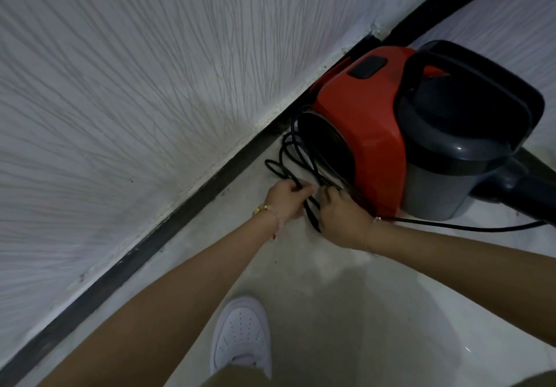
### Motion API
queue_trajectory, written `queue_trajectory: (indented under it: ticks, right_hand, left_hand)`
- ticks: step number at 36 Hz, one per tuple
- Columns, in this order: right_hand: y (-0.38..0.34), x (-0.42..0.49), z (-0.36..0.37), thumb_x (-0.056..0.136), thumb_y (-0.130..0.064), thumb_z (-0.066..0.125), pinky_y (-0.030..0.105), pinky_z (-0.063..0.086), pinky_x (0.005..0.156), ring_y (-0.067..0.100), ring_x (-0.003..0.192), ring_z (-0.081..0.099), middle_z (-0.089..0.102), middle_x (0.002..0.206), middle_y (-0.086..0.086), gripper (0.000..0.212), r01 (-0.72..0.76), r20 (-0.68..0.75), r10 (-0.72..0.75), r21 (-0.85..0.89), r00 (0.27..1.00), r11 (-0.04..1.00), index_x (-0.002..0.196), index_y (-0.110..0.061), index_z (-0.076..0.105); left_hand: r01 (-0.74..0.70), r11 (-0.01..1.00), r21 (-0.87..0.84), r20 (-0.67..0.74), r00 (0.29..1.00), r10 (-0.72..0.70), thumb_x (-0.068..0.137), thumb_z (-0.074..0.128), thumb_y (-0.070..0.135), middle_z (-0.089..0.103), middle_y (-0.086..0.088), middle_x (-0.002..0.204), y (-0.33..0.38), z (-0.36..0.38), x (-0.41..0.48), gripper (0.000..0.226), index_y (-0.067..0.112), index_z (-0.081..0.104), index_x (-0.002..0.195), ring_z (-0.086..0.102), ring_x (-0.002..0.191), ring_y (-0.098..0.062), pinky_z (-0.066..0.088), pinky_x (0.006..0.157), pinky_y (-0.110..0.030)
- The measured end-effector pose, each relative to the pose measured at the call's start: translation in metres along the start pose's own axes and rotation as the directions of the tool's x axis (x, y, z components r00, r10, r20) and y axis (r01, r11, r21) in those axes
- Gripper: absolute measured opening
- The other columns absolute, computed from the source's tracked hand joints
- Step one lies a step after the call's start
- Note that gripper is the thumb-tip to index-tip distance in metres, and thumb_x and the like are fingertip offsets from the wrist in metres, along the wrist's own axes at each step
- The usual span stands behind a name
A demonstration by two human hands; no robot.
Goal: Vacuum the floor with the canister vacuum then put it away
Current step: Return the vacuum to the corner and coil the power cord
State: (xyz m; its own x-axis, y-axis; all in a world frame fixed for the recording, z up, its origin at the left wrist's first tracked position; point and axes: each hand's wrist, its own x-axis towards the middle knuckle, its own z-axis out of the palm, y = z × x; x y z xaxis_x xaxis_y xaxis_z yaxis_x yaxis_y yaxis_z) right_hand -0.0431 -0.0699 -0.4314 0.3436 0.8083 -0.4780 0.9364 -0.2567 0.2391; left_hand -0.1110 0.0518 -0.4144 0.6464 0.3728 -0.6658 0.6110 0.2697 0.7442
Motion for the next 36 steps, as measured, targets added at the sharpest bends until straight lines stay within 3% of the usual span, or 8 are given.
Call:
queue_trajectory:
  ticks: [5,7,10,17,22,27,32,36]
  right_hand:
    - [-0.008,-0.013,-0.010,0.084,-0.019,0.017,0.037,0.043,0.088,0.032,0.104,0.055,0.060,0.110,0.020,0.058,0.084,0.025,-0.090,0.176,0.996,0.981,0.113,0.004,0.061]
    - [-0.007,-0.020,-0.016,0.084,-0.010,0.051,0.039,0.048,0.078,0.035,0.098,0.059,0.061,0.104,0.021,0.029,0.000,-0.017,0.005,0.304,1.000,0.953,0.107,0.003,0.063]
    - [-0.002,-0.025,-0.012,0.042,0.003,0.081,0.026,0.043,0.037,0.029,0.053,0.063,0.063,0.064,0.014,0.031,-0.020,-0.162,0.102,0.443,0.981,0.896,0.071,0.001,0.069]
    - [0.019,-0.040,-0.029,0.071,0.000,0.048,0.027,0.040,0.046,0.025,0.059,0.058,0.061,0.073,0.010,0.020,0.132,-0.458,0.076,0.404,0.886,0.905,0.080,-0.005,0.066]
    - [-0.002,-0.055,-0.026,0.094,-0.018,0.044,0.026,0.051,0.078,0.017,0.092,0.063,0.068,0.111,0.003,0.028,0.135,-0.042,-0.139,0.621,0.989,0.772,0.113,-0.013,0.064]
    - [-0.031,-0.061,-0.014,0.095,-0.017,0.047,0.019,0.043,0.089,0.013,0.105,0.056,0.060,0.127,0.006,0.043,0.003,0.251,-0.348,0.808,0.903,0.589,0.138,-0.015,0.048]
    - [-0.033,-0.055,-0.010,0.096,-0.015,0.043,0.019,0.034,0.101,0.019,0.128,0.047,0.048,0.143,0.004,0.048,-0.043,0.282,-0.303,0.792,0.911,0.609,0.143,-0.015,0.041]
    - [-0.030,-0.050,-0.008,0.092,-0.015,0.044,0.032,0.046,0.085,0.030,0.107,0.055,0.052,0.112,0.012,0.030,-0.035,0.248,-0.221,0.736,0.943,0.677,0.117,-0.002,0.055]
  left_hand:
    - [-0.005,0.995,0.103,-0.088,0.996,0.014,0.091,0.059,0.028,0.064,-0.015,0.083,-0.001,0.008,0.004,0.033,-0.003,0.065,0.100,0.059,0.059,-0.017,0.055,0.049,-0.020]
    - [0.011,0.996,0.085,-0.104,0.995,-0.002,0.090,0.061,0.027,0.065,-0.018,0.085,0.000,0.011,0.006,0.033,-0.005,0.064,0.099,0.064,0.068,-0.026,0.060,0.063,-0.031]
    - [0.047,0.998,-0.031,-0.121,0.991,-0.050,0.086,0.066,0.023,0.067,-0.023,0.098,0.004,0.015,0.005,0.028,-0.001,0.060,0.100,0.067,0.087,-0.033,0.057,0.084,-0.045]
    - [0.057,0.971,-0.232,-0.096,0.992,-0.081,0.095,0.051,0.006,0.060,-0.016,0.109,0.000,0.023,0.003,0.017,0.004,0.051,0.112,0.064,0.089,-0.024,0.055,0.086,-0.036]
    - [0.067,0.955,-0.289,-0.041,0.996,-0.082,0.097,0.043,0.001,0.055,-0.009,0.088,0.006,0.018,-0.005,0.012,0.007,0.046,0.107,0.059,0.072,-0.015,0.052,0.070,-0.023]
    - [0.071,0.971,-0.229,-0.060,0.994,-0.087,0.095,0.048,0.004,0.058,-0.007,0.081,0.003,0.003,-0.009,0.007,0.010,0.051,0.092,0.059,0.067,-0.016,0.054,0.065,-0.026]
    - [0.063,0.978,-0.198,-0.125,0.988,-0.089,0.097,0.047,0.011,0.059,-0.006,0.079,-0.006,-0.014,-0.013,0.009,0.009,0.053,0.090,0.059,0.066,-0.014,0.054,0.066,-0.025]
    - [0.058,0.979,-0.197,-0.147,0.985,-0.088,0.096,0.047,0.009,0.059,-0.007,0.077,-0.012,-0.025,-0.016,0.009,0.008,0.054,0.090,0.059,0.065,-0.016,0.055,0.068,-0.029]
